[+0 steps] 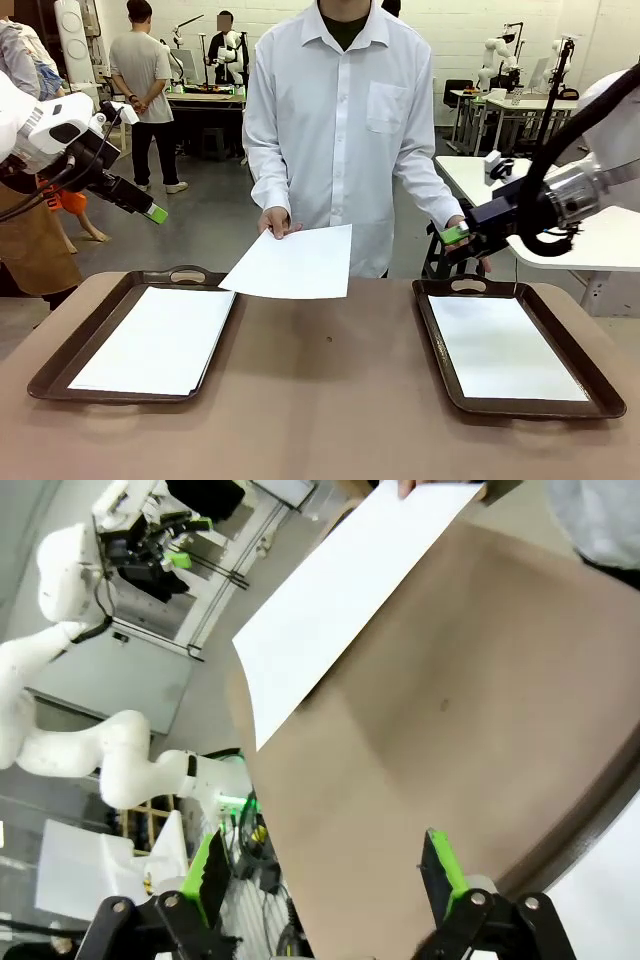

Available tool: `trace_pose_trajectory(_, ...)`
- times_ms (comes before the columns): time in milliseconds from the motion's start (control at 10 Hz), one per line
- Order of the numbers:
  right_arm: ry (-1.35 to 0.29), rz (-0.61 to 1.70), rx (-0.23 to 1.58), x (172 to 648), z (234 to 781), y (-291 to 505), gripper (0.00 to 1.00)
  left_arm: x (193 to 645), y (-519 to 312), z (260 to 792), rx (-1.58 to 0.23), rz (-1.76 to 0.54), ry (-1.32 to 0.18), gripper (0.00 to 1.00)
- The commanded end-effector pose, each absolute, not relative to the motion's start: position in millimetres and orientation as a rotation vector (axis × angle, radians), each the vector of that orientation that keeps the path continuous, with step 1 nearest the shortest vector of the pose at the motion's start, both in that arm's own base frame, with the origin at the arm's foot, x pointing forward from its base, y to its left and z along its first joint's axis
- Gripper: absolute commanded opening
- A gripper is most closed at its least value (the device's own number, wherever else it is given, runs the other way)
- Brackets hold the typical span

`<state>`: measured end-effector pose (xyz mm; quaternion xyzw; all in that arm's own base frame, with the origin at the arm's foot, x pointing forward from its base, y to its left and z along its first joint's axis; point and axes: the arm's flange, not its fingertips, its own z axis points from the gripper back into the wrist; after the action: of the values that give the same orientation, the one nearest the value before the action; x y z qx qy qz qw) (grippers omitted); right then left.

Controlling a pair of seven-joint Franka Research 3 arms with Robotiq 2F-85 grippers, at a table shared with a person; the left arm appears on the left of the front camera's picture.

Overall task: Sort the A4 documents.
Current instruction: Receive the A4 Paper.

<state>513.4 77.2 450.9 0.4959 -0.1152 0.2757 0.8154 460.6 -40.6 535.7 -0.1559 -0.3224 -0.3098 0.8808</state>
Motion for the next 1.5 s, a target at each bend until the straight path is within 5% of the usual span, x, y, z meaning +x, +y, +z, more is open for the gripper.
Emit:
trace_pose_trajectory(0, -0.179, 0.556, 1.117, 529.8, 447.8, 104.2, 1.00, 460.0, -38.3, 535.5, -0.335, -0.649, -0.674, 1.00)
trace_pose_trajectory(1400, -0.058, 0.067, 1.312, 549.9, 376.6, 207.2, 1.00, 460.0, -38.3, 535.5, -0.335, -0.649, -0.674, 1.00)
